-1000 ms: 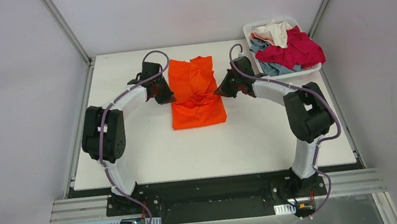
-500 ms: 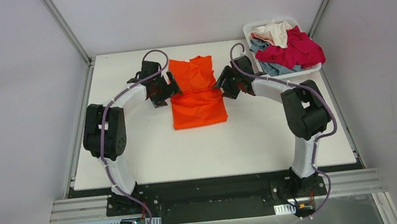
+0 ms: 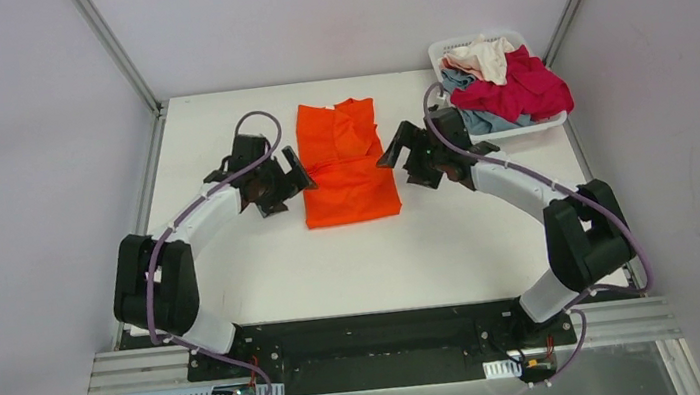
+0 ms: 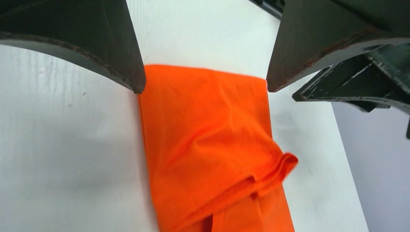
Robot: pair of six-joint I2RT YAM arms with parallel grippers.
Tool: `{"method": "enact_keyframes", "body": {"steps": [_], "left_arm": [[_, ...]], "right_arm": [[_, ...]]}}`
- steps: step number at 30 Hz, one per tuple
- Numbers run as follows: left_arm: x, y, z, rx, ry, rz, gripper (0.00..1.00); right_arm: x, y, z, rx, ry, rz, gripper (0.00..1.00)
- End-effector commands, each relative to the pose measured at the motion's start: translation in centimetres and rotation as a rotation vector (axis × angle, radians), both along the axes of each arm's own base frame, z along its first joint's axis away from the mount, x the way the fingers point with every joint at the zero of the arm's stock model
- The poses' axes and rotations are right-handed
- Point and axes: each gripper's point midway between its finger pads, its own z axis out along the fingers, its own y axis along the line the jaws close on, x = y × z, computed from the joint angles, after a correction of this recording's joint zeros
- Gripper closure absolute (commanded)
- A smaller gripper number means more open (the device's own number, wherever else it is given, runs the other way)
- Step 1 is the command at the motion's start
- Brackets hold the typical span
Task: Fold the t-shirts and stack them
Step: Grab one side of the 2/3 rectangular tshirt with both arms
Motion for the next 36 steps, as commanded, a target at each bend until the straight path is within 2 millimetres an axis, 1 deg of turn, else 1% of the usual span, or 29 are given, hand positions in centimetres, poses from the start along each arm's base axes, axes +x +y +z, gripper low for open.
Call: {"method": "enact_keyframes", "body": {"steps": [1,4,7,11,13,14,19,20,24,29,32,34,36], "left_arm": [[-4.1,-0.5,-2.0,-0.032,0.094,-0.006,0.01],[-5.5,-0.3,-3.6,-0.017,0.140,0.006,0.02],[-6.0,0.0,-4.9,-0.001,0.174,0.025,0.14],[-5.8,-0.2,-6.3,0.001,0.217,0.032,0.33],[-6.0,-0.5,-6.7,-0.010,0.235,0.020,0.48],[-6.1,-0.7,-6.8,-0.012,0.241,0.015,0.51],[-7.4,-0.5,-7.8,0.015,0.256,0.017,0.54],[-7.4,-0.4,-8.0,0.020,0.262,0.023,0.56],[-7.4,-0.8,-8.8,0.011,0.285,0.016,0.68],[-6.7,-0.7,-9.3,0.031,0.287,0.027,0.70],[-6.5,-0.7,-9.8,0.041,0.295,0.029,0.76],[-6.3,-0.7,-9.9,0.044,0.298,0.029,0.82],[-6.4,-0.7,-10.1,0.047,0.305,0.030,0.92]], "right_arm": [[-3.5,1.4,-0.2,0.045,0.027,0.128,0.01],[-4.8,0.4,-2.7,0.023,0.098,0.078,0.01],[-5.9,-0.2,-4.5,0.011,0.157,0.054,0.02],[-6.4,-0.6,-5.9,-0.002,0.193,0.031,0.03],[-6.5,-0.9,-6.3,-0.007,0.204,0.013,0.05],[-6.6,-1.0,-6.4,-0.010,0.209,0.006,0.06],[-6.6,-1.4,-6.9,-0.018,0.217,-0.025,0.10],[-6.6,-1.4,-6.9,-0.018,0.217,-0.027,0.11],[-6.7,-1.6,-7.2,-0.017,0.225,-0.044,0.16],[-6.8,-1.2,-7.7,0.000,0.238,-0.036,0.27],[-6.6,-0.9,-8.0,0.009,0.242,-0.029,0.33],[-6.2,-0.7,-8.2,0.008,0.241,-0.029,0.37],[-5.9,-0.4,-8.2,0.012,0.245,-0.024,0.43]]}}
